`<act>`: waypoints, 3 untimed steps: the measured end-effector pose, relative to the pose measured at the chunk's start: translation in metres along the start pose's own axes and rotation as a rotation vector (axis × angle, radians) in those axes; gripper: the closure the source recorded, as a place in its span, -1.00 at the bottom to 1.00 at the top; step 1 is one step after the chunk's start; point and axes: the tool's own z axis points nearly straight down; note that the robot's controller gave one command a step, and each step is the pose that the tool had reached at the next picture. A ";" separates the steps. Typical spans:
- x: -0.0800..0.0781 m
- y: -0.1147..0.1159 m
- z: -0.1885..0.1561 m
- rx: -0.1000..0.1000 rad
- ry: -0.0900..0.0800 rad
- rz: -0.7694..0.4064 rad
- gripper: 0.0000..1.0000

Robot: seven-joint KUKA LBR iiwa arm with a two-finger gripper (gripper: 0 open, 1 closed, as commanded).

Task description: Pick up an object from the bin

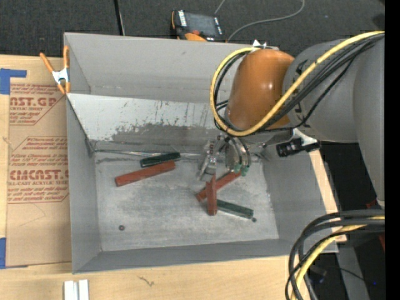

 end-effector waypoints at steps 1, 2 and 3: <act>0.004 0.002 0.005 0.001 0.010 -0.003 -1.00; -0.003 -0.013 0.100 0.002 0.010 0.001 -1.00; 0.020 -0.057 0.100 0.002 0.015 -0.030 -1.00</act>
Offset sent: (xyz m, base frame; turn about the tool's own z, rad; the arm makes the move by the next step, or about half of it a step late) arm 0.0000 0.0000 0.0000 0.0000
